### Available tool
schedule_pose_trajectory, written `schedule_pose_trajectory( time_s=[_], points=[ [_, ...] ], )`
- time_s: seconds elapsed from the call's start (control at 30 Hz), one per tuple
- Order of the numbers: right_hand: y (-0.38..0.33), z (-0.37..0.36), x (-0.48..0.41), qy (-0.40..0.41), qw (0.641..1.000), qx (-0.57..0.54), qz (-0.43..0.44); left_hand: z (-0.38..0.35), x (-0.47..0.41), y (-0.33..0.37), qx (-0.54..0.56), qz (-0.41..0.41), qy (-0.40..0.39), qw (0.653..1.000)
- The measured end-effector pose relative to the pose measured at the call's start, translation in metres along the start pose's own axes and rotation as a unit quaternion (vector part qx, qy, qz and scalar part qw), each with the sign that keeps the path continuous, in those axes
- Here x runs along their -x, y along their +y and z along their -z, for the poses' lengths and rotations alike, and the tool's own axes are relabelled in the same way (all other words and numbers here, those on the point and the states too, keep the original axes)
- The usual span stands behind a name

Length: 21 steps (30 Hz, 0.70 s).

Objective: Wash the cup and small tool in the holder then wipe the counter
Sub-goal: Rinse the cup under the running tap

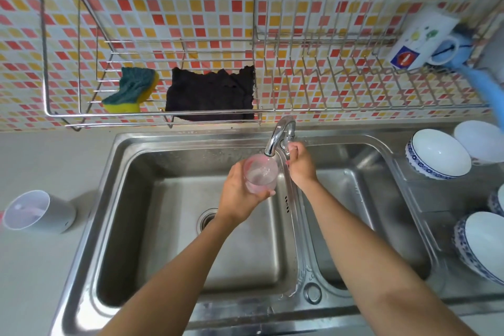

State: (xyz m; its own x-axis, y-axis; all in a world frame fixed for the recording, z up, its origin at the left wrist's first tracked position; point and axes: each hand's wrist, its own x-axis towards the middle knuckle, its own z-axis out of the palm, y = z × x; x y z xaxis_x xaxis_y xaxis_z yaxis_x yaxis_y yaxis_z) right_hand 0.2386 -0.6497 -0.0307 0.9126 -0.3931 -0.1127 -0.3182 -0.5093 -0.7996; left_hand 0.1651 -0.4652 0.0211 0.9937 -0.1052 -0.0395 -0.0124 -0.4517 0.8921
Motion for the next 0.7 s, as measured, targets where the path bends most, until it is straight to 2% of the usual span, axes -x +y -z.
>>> schedule_pose_trajectory(
  time_s=[0.1, 0.17, 0.3, 0.43, 0.6, 0.7],
  points=[
    [0.008, 0.001, 0.035, 0.075, 0.996, 0.023, 0.043, 0.002, 0.001, -0.001, -0.006, -0.001, 0.003, 1.000],
    [0.021, -0.002, 0.061, 0.088, 0.994, 0.031, 0.063, 0.004, 0.002, -0.005, -0.005, 0.007, 0.013, 1.000],
    [0.055, -0.015, 0.099, 0.049, 0.982, 0.147, 0.104, 0.009, 0.006, -0.014, -0.028, 0.010, 0.007, 1.000],
    [0.077, -0.026, 0.122, -0.025, 0.950, 0.286, 0.125, 0.014, 0.014, -0.028, -0.071, 0.010, -0.002, 0.997],
    [0.085, -0.028, 0.129, -0.023, 0.911, 0.379, 0.159, 0.026, 0.022, -0.051, -0.160, 0.055, -0.052, 0.984],
    [0.084, -0.029, 0.131, -0.030, 0.900, 0.403, 0.166, 0.032, 0.026, -0.067, -0.210, 0.077, -0.061, 0.973]
  ],
)
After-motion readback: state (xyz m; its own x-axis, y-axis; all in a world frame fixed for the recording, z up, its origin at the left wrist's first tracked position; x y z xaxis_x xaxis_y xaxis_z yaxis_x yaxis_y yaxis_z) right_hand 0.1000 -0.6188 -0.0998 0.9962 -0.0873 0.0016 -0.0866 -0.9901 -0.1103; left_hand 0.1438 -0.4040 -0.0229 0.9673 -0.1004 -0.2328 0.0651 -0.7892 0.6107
